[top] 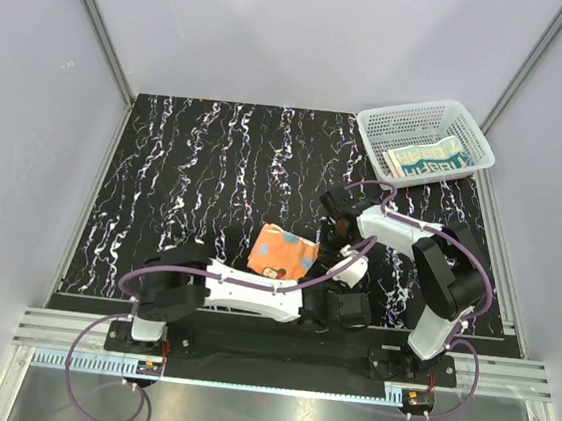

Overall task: Roll the towels
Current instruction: Roll the towel

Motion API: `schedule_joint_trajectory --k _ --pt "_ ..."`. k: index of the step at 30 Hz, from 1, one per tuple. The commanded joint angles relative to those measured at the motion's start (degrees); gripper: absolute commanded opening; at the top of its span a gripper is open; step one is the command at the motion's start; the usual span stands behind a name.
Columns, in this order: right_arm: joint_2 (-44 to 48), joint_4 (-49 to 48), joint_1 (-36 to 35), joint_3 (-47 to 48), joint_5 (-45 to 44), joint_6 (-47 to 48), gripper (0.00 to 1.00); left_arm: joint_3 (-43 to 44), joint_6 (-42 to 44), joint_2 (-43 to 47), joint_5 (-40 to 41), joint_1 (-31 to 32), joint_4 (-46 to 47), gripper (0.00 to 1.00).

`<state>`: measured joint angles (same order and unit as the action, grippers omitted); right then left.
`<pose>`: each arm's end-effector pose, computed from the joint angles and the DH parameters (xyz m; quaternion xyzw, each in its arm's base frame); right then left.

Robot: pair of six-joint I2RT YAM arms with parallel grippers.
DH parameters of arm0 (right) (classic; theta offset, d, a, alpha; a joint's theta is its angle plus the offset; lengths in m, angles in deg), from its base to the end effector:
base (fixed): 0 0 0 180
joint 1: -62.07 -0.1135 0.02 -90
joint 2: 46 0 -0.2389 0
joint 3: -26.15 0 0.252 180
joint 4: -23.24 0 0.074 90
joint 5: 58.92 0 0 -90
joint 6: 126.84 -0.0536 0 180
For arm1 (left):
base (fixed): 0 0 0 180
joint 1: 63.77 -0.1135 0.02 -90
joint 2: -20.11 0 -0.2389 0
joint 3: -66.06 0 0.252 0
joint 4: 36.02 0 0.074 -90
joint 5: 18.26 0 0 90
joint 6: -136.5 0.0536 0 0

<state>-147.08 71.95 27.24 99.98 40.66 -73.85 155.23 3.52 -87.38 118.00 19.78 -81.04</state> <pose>0.2582 0.1905 0.1095 0.0086 0.9891 0.1386 0.0500 0.0813 -0.3741 0.1629 0.2253 0.8707 -0.0174 0.4368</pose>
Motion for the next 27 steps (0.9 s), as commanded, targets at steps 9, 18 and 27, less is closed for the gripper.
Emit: schedule_joint_trajectory --k 9,18,27 --pt "0.9 0.8 -0.7 0.8 2.4 0.4 0.02 1.0 -6.1 -8.1 -0.5 -4.1 0.0 0.63" --pt "1.8 2.5 -0.7 -0.7 3.9 1.2 0.02 -3.3 -6.2 -7.7 -4.2 -7.1 4.2 0.18" --pt "4.0 10.3 0.3 4.0 -4.0 2.7 0.55 -7.5 -4.6 -3.1 -7.7 -7.2 8.8 0.00"
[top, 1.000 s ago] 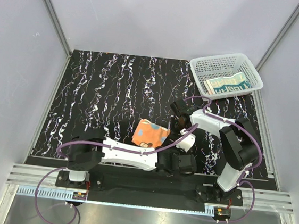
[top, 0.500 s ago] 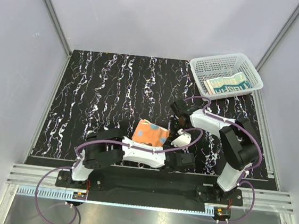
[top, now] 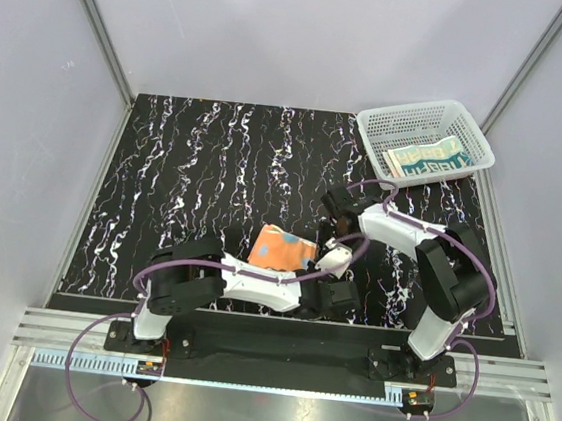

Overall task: Roll the towels
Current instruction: Roll the towel

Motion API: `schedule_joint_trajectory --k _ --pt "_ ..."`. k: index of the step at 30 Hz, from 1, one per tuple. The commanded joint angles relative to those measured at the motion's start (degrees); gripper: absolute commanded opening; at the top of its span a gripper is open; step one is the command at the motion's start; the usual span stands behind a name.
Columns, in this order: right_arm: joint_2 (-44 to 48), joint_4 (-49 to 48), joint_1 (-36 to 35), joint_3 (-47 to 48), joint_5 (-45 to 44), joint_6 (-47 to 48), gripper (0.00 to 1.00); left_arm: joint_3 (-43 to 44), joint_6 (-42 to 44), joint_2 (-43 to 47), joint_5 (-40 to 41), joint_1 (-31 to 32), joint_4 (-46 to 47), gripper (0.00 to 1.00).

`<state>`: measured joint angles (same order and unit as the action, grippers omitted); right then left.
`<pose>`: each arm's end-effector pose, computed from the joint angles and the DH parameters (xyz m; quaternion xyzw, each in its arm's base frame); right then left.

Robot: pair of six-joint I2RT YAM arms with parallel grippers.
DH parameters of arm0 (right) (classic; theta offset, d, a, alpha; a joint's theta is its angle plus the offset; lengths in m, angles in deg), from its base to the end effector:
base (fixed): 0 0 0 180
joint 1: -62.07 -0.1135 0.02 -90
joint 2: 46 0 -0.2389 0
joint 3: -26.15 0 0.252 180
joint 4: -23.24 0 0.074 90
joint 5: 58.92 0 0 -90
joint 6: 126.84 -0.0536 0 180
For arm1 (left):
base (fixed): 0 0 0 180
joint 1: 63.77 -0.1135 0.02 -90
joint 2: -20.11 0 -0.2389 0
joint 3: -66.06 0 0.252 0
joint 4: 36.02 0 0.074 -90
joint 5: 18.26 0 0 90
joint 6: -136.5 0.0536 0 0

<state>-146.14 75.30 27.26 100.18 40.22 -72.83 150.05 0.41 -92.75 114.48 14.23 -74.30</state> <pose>0.2532 0.1864 0.1135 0.0020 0.9915 0.1241 0.0378 0.1141 -0.3617 0.1075 0.1815 0.8975 0.0045 0.4020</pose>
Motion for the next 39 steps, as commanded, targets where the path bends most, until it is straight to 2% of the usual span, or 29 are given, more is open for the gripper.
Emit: schedule_joint_trajectory --k 1,7,11,16,21,25,28,32,36,37,39 --pt "3.1 7.9 1.0 4.8 -4.0 2.2 0.57 -2.9 -1.5 2.7 -4.3 -1.7 2.4 0.00" --pt "7.4 13.7 9.4 12.3 -5.6 5.6 0.59 -4.9 -1.6 4.8 -6.5 -1.8 3.0 0.00" --pt "12.7 16.2 13.9 13.9 -7.1 6.4 0.63 -9.5 -1.7 8.7 -14.9 -3.6 8.8 0.00" --pt "22.5 13.7 15.3 8.9 -4.3 5.7 0.64 -16.0 -3.7 15.7 -26.8 -8.7 17.7 0.00" --pt "34.3 0.1 15.2 -4.2 11.4 2.6 0.66 -20.9 -6.7 23.3 -36.6 -14.4 25.6 0.00" --pt "38.9 -10.5 15.2 -15.7 18.5 -2.1 0.66 -25.7 -11.6 26.7 -45.5 -18.6 34.2 0.00" --pt "39.4 -18.7 15.2 -20.3 22.1 -5.4 0.66 -30.4 -15.2 27.1 -51.3 -21.7 42.6 0.00" --pt "37.0 -31.8 15.2 -27.4 25.1 -9.4 0.66 -33.9 -17.7 23.3 -56.6 -24.0 51.8 0.00" --pt "33.4 -37.7 14.9 -30.3 25.7 -11.5 0.67 -38.7 -22.9 18.6 -60.8 -25.3 65.1 0.00" --pt "32.6 -39.9 14.9 -30.8 25.6 -11.7 0.67 -40.8 -25.6 17.5 -61.8 -25.6 71.7 0.00" --pt "30.4 -41.8 14.4 -31.2 25.3 -11.9 0.66 -43.1 -29.0 13.8 -62.8 -26.5 79.1 0.00"
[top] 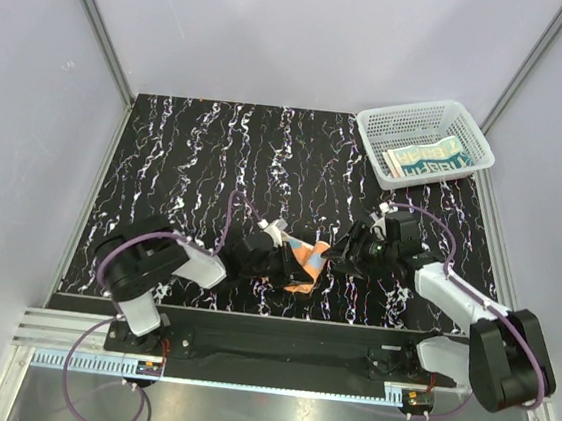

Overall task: Roll the towels
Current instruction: Roll the towel

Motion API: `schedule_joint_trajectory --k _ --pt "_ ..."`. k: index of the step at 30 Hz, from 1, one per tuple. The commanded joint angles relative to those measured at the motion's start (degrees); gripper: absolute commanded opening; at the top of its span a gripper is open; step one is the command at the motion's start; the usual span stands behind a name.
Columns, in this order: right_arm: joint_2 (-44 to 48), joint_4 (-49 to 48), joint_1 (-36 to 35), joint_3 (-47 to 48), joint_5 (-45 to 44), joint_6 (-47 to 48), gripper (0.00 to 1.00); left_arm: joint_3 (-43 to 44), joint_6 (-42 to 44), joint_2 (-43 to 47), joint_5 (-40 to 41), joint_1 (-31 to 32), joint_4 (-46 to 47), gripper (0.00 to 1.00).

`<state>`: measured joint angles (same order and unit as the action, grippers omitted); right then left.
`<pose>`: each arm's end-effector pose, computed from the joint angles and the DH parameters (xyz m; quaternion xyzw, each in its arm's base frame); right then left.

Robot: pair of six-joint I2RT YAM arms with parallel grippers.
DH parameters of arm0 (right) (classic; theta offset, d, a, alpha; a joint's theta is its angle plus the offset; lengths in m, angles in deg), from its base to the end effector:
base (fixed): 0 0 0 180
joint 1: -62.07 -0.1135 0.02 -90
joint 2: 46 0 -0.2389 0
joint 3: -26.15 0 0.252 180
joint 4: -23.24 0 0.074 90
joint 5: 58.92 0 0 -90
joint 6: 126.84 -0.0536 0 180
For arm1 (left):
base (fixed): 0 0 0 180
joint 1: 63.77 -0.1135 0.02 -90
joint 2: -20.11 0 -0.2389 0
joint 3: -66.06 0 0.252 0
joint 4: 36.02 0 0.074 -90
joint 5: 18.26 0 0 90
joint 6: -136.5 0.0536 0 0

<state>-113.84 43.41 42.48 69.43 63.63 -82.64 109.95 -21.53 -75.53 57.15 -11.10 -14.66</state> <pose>0.2200 0.1089 0.1461 0.0958 0.8874 0.4172 0.1712 0.1761 -0.2531 0.0897 -0.0525 0.8614 -0.4830 0.1481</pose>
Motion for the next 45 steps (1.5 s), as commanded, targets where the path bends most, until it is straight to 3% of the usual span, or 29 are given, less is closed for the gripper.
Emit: schedule_joint_trajectory --k 1,4,10,20,27,30,31,34,38,40,41,45 --pt "-2.6 -10.3 -1.0 -0.4 1.6 -2.0 0.66 -4.1 -8.7 -4.9 -6.2 -1.4 28.3 0.00" --pt "-5.2 -10.9 -1.8 -0.5 0.7 -1.9 0.66 -6.6 -14.1 -10.3 -6.8 -2.2 38.8 0.00" --pt "-7.8 -12.6 -5.0 -2.0 -2.8 -2.5 0.66 -10.5 -16.8 -12.6 -3.6 -2.5 45.9 0.00" --pt "-18.4 -26.7 -7.9 -3.9 -4.9 -4.6 0.65 -13.0 -23.9 -21.1 -2.5 -2.7 58.9 0.00" --pt "-24.4 -32.8 -12.1 -3.2 -5.7 -6.5 0.62 -13.8 -24.0 -21.7 -1.7 -2.7 60.0 0.00" --pt "-25.9 -35.8 -13.2 -3.5 -5.6 -7.4 0.53 -13.1 -22.9 -20.2 -2.2 -2.7 58.2 0.00" --pt "-26.0 -36.3 -13.6 -3.6 -5.7 -7.5 0.41 -12.9 -21.7 -19.1 -2.8 -2.6 56.4 0.02" --pt "-25.6 -35.8 -14.0 -3.4 -5.5 -7.4 0.24 -12.3 -18.7 -15.0 -3.4 -2.7 48.4 0.15" --pt "-21.2 -25.1 -14.1 -1.5 -8.3 -4.1 0.19 -11.0 -11.2 -6.2 -3.4 -2.7 31.2 0.32" --pt "-18.4 -16.9 -14.2 0.7 -11.0 -1.9 0.18 -8.1 -3.6 0.7 -1.2 -2.2 14.7 0.43" --pt "-17.7 -13.9 -14.2 1.6 -12.0 -1.1 0.18 -6.0 -0.9 3.1 0.4 -1.9 -0.5 0.46" --pt "-15.0 0.4 -15.0 7.0 -17.0 1.9 0.17 4.9 12.1 11.2 16.9 2.1 -29.6 0.52"
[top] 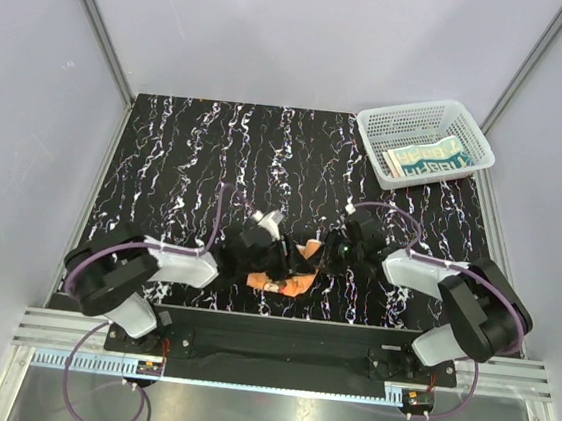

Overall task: Roll the towels
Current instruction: Roll the towel

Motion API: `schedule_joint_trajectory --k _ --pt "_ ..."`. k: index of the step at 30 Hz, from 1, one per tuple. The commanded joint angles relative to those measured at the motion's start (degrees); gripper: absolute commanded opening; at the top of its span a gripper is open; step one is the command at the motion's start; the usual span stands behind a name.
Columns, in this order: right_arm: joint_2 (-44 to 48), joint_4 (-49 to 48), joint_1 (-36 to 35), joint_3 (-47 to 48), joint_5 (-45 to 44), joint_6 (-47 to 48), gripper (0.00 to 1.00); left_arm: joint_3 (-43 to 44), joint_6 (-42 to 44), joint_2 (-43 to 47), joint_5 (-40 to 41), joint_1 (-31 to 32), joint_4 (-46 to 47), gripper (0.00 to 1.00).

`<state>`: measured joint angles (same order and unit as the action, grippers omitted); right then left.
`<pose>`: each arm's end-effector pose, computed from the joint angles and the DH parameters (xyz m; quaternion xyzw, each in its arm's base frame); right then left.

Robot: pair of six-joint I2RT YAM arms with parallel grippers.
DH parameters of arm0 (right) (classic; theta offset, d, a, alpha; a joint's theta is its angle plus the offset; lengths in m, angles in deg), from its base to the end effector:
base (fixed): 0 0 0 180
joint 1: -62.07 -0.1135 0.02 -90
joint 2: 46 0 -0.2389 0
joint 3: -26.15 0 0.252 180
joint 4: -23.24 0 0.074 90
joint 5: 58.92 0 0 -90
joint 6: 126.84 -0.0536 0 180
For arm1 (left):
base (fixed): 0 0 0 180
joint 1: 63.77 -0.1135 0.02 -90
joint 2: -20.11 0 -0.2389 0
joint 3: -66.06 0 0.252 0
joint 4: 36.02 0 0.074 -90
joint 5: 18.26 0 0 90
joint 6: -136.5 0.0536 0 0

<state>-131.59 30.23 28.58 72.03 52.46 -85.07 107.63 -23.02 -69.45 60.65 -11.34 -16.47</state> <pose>0.2231 0.1711 0.1005 0.0493 0.9146 0.3676 0.1614 0.1736 -0.2426 0.1049 -0.0782 0.8530 -0.4857 0.1745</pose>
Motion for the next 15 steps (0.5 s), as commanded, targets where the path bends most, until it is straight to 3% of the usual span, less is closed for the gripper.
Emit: schedule_joint_trajectory --k 1,2,7,10,15 --pt "2.9 18.1 -1.4 6.5 -7.6 5.1 0.17 11.5 17.2 6.3 16.2 4.5 -31.5 0.53" --pt "2.7 20.1 -1.7 7.5 -8.1 5.3 0.17 13.4 18.7 6.6 19.1 5.7 -37.8 0.53" --pt "0.6 28.3 -2.9 12.5 -10.1 6.0 0.17 24.4 25.3 4.3 39.6 16.7 -50.7 0.53" --pt "0.3 29.4 -3.6 13.3 -10.7 6.0 0.16 30.1 24.6 0.6 47.4 20.9 -57.4 0.54" --pt "1.2 29.4 -4.1 13.3 -10.1 6.4 0.15 35.7 18.3 -4.0 58.9 22.6 -70.9 0.57"
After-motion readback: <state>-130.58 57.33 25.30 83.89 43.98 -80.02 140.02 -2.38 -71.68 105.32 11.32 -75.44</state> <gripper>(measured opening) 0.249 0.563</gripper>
